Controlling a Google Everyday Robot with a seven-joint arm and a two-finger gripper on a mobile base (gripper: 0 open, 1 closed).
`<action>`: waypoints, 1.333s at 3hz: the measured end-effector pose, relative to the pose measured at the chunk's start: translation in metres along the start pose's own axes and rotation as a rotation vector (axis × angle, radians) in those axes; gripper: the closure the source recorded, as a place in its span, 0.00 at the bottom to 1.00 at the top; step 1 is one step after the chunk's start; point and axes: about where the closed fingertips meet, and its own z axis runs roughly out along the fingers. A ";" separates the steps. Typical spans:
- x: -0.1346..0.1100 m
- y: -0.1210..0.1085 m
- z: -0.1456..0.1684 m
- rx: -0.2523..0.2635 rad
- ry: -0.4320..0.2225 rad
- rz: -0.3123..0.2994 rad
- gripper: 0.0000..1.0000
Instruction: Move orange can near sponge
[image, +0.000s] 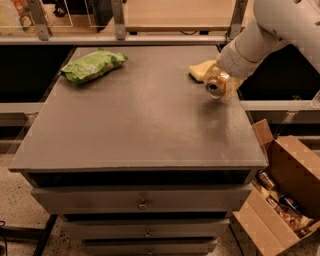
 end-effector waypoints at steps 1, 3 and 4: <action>0.010 -0.005 0.004 0.003 -0.004 0.019 0.83; 0.014 -0.011 0.005 0.019 -0.016 0.026 0.36; 0.012 -0.009 0.005 0.030 -0.029 0.025 0.13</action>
Offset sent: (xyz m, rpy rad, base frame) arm 0.0253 -0.0038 0.0081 0.0225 0.0052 -0.0373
